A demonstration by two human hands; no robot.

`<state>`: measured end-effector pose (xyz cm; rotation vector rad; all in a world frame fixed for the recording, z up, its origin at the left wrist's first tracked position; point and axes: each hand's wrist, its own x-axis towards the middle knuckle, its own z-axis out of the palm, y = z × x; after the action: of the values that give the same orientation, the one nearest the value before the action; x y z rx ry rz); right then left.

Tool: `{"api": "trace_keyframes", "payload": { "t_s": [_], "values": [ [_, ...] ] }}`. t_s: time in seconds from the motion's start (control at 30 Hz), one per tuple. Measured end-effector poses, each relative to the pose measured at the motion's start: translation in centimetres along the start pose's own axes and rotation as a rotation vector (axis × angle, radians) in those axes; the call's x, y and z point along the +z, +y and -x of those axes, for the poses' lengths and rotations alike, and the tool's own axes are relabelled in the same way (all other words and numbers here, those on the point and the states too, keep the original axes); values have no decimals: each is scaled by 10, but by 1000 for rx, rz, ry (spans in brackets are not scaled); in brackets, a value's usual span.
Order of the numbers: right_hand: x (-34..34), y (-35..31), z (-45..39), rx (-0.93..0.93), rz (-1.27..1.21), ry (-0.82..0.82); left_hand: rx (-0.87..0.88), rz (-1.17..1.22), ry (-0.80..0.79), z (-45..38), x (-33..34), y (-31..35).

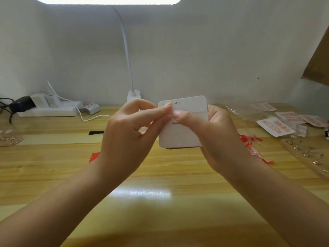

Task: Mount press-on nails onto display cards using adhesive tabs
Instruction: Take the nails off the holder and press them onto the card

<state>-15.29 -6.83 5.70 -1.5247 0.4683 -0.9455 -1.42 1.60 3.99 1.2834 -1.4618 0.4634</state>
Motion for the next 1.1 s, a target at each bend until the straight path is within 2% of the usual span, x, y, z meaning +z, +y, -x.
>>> {"api": "trace_keyframes", "payload": {
  "t_s": [0.13, 0.27, 0.33, 0.53, 0.63, 1.1],
  "values": [
    [-3, 3, -2, 44, -46, -3, -8, 59, -93, -2, -1, 1],
    [-7, 5, -5, 97, -108, -23, -260, 296, -132, 1, 0, 4],
    [-10, 6, -6, 94, -105, -29, -305, 291, -99, 1, 0, 4],
    [-7, 8, -5, 50, -20, -18, -58, -60, -67, 0, -1, 2],
    [-4, 9, -4, 25, 3, -25, -49, -93, -12, 1, -1, 0],
    [2, 5, -2, 27, -26, 23, 14, -160, 14, 3, 0, 0]
  ]
}}
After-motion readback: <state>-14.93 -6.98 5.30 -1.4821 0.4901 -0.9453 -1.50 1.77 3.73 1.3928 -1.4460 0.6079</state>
